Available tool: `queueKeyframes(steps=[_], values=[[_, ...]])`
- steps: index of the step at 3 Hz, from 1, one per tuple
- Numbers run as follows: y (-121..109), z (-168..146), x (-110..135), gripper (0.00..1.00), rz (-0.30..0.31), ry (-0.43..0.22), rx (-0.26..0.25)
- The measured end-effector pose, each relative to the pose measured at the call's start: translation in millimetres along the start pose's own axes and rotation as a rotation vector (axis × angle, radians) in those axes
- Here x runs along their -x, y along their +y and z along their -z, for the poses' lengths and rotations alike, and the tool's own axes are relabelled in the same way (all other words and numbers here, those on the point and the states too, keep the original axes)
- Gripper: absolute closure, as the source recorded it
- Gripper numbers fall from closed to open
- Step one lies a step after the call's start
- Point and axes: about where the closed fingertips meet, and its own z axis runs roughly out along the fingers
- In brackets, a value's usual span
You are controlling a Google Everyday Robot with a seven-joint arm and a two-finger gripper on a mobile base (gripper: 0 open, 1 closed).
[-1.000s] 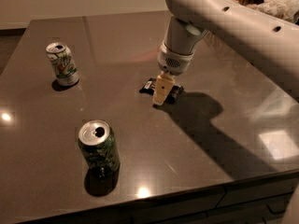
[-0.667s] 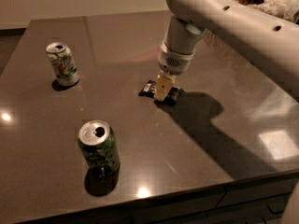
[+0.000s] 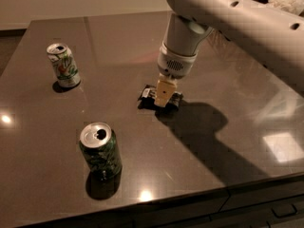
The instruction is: Move rxbar chocolate near green can
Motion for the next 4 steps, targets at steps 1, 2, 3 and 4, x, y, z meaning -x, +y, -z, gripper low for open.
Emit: queueKeyframes(steps=[1,2,3,4], values=[[31.2,-0.8,7.4,1.00,0.056,0.004,0.040],[63.7,-12.1,16.1,1.00,0.116,0.020,0.097],[87.8,-18.2,22.7,1.00,0.164,0.034,0.130],[109.7,-16.7,30.5,1.00,0.211,0.040,0.149]])
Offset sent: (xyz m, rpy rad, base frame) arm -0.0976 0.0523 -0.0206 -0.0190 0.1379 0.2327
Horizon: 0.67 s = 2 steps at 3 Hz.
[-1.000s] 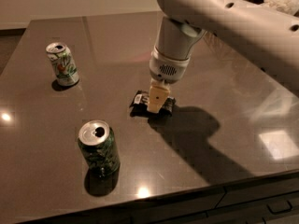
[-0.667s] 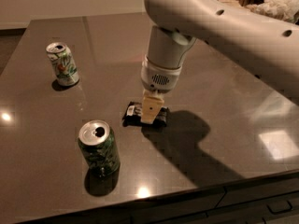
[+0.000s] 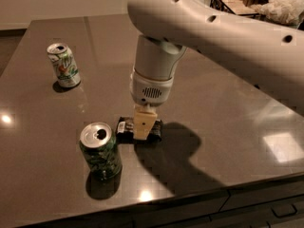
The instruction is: Move rxbar chocolate near green can
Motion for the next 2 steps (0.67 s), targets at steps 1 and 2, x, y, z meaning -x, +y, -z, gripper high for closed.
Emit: queueKeyframes(steps=[1,2], values=[[12.4,-1.8,7.1,0.84,0.030,0.014,0.000],[20.9,-5.1,10.8,0.61,0.050,0.030,0.002]])
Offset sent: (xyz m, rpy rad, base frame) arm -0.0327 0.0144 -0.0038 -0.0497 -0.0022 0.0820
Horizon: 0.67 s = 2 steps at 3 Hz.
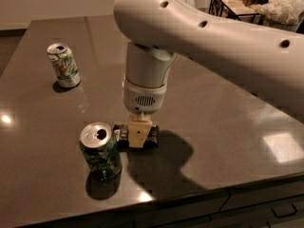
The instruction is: Move rxbar chocolate near green can
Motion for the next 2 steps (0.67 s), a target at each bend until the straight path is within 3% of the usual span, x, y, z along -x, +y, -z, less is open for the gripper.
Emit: queueKeyframes(steps=[2], values=[[0.0,0.9,1.3,0.15,0.001,-0.004,-0.010]])
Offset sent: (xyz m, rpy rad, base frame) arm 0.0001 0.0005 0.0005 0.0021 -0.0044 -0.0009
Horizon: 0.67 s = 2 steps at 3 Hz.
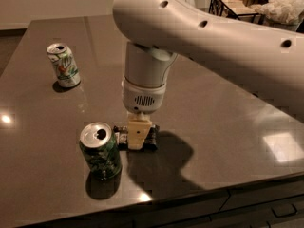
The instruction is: Move rxbar chocolate near green can
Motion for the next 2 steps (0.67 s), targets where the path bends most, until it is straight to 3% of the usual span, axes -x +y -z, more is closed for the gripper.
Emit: queueKeyframes(steps=[1,2], values=[[0.1,0.4,0.6,0.00,0.001,-0.001,-0.005],[0.1,0.4,0.7,0.00,0.001,-0.001,-0.005]])
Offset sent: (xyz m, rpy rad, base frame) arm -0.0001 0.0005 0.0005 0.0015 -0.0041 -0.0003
